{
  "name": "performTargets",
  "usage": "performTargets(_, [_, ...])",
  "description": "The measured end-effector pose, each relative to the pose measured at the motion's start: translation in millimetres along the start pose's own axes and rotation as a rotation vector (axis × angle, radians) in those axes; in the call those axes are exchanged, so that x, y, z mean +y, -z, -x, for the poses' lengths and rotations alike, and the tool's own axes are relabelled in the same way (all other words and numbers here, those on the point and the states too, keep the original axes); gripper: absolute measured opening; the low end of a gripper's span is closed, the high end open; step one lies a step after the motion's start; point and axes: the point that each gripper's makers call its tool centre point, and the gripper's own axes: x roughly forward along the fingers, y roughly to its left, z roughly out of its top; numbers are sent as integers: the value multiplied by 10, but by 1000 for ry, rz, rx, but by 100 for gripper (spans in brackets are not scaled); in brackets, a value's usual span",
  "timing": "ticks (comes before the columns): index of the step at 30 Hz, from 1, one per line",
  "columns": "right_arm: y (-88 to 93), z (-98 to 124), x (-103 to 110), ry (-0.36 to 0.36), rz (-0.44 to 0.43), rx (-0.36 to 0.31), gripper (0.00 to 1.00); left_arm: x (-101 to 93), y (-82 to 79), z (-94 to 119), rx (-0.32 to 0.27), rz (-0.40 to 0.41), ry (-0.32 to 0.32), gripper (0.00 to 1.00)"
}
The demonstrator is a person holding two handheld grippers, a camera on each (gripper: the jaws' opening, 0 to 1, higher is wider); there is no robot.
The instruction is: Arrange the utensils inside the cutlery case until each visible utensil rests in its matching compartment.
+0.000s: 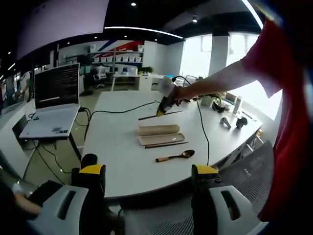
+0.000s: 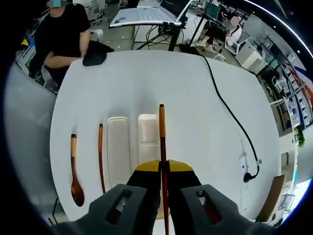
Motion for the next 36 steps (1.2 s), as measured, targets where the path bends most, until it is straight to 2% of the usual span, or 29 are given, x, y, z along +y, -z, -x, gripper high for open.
performTargets(5, [73,-123,84,-12,-1,11,0,6,25,-13,10,1,0,74])
performTargets(9, [78,-124,141,-27,1,18,0,41,18,-6,12,1,-7,74])
performTargets(18, [90,-154,153,-33,7,20,0,68,-13,-12,9,-15,-10,74])
performTargets(27, [126,-245,159,-46,16,30,0,71,80,4,22,4,-15,74])
performTargets(30, [156,-235,247,-40,22,41,0,80,89,7,25,4,-16,74])
performTargets(36, [193,-340,189,-33,7,49,0,129,79,11,21,9,-24,74])
